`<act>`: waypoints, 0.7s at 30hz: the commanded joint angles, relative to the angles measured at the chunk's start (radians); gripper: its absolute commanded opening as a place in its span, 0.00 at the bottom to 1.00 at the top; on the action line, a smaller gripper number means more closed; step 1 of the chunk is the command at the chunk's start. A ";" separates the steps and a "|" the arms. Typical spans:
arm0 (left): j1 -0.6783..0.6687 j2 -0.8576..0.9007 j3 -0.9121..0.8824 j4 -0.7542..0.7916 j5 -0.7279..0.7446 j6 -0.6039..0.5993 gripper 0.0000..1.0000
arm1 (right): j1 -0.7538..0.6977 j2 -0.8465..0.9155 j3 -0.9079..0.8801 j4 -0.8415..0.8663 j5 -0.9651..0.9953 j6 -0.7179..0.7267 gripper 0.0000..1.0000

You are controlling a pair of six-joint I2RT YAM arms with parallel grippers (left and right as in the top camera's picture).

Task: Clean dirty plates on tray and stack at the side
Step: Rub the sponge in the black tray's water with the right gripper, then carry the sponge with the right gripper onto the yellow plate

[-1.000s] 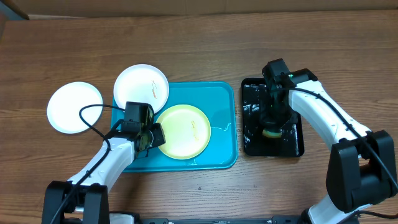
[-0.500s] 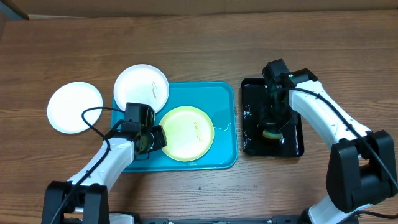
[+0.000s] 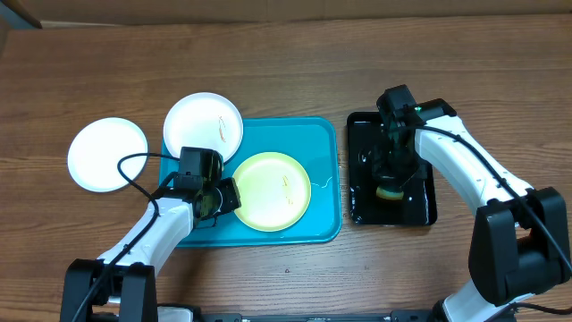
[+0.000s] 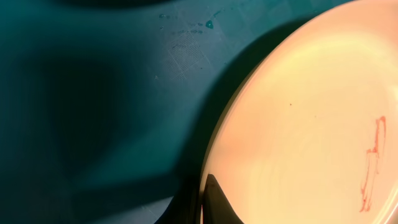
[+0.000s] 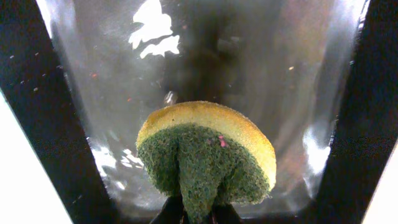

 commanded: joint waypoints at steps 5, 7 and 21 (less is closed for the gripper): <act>0.001 0.019 -0.021 0.000 -0.017 -0.067 0.04 | -0.001 -0.008 -0.004 0.030 -0.345 -0.131 0.04; -0.003 0.019 -0.021 0.000 -0.005 -0.084 0.04 | 0.003 -0.008 -0.004 0.064 -0.488 -0.156 0.04; -0.006 0.019 -0.021 0.005 0.027 -0.082 0.04 | 0.316 -0.008 -0.004 0.349 -0.244 -0.008 0.04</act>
